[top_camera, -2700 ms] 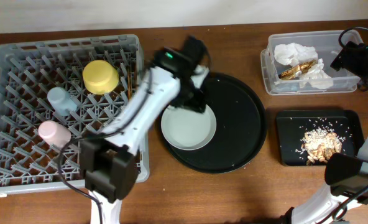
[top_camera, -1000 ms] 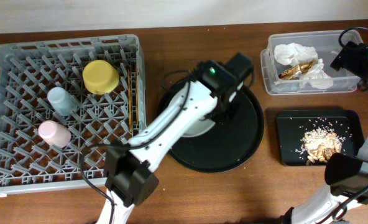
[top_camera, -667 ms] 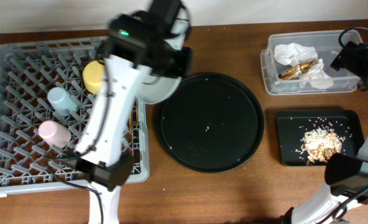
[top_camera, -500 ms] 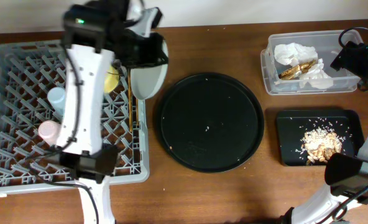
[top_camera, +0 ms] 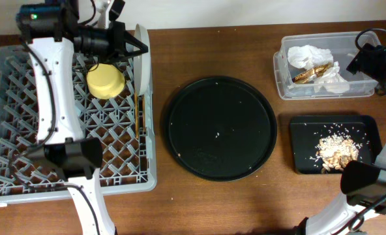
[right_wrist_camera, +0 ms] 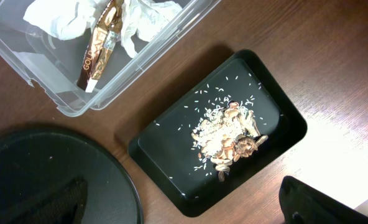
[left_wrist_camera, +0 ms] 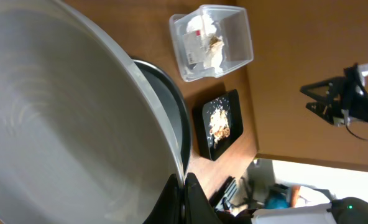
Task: Sort waste into correct bins and load items into the dishwasher rack
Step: 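Stand the white plate upright in the rack's right column and release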
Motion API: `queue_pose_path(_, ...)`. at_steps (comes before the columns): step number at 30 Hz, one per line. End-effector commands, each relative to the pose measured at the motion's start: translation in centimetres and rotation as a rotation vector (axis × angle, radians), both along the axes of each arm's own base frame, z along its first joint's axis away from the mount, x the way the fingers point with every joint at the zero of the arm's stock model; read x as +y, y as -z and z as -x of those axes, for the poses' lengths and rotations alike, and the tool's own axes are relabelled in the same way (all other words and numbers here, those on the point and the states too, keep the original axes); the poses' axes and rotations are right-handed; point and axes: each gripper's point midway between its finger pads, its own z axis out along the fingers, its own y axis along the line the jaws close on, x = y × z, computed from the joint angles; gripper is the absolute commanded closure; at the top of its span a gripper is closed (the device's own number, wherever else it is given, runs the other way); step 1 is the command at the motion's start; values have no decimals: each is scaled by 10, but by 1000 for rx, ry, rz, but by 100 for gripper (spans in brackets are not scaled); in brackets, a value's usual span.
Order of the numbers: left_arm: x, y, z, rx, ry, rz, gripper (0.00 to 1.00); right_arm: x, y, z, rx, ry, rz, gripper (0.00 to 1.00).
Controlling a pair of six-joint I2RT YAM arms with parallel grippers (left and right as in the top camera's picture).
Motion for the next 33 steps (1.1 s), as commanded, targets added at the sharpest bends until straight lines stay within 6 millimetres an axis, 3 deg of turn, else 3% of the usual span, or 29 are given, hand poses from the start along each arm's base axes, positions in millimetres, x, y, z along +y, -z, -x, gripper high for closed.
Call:
queue_pose_path(1, 8, 30, -17, 52, 2, 38, 99, -1, -2, 1, -2, -1, 4, 1)
queue_pose_path(9, 30, 66, -33, 141, -43, 78, 99, -1, -2, 1, -2, -1, 4, 1)
queue_pose_path(10, 32, 67, -34, 142, -47, 79, 98, -1, -2, 1, -2, -1, 4, 1)
queue_pose_path(11, 34, 67, -34, 143, -51, 79, 91, -1, -2, 1, -2, -1, 4, 1)
queue_pose_path(12, 35, 67, -35, 146, -55, 80, 68, -1, -2, 1, -2, -1, 4, 1)
queue_pose_path(13, 35, 66, -35, 146, -56, 86, 27, -1, -2, 1, -2, -1, 4, 1)
queue_pose_path(14, 33, 63, -34, 142, -51, 107, 1, -1, -2, 1, -2, -1, 4, 1)
queue_pose_path(18, 25, 41, -31, 118, -29, 203, 1, -1, -2, 1, -2, -1, 4, 2)
queue_pose_path(21, 28, 23, -25, 62, -28, 171, 1, -1, -2, 1, -2, -1, 4, 1)
queue_pose_path(27, 65, -18, 2, -85, -159, -180, 1, -1, -2, 1, -2, -1, 4, 1)
queue_pose_path(31, 72, -83, 43, -241, -236, -266, 1, -1, -2, 1, -2, -1, 4, 1)
queue_pose_path(33, 71, -105, 59, -301, -251, -281, 1, -1, -2, 1, -2, -1, 4, 1)
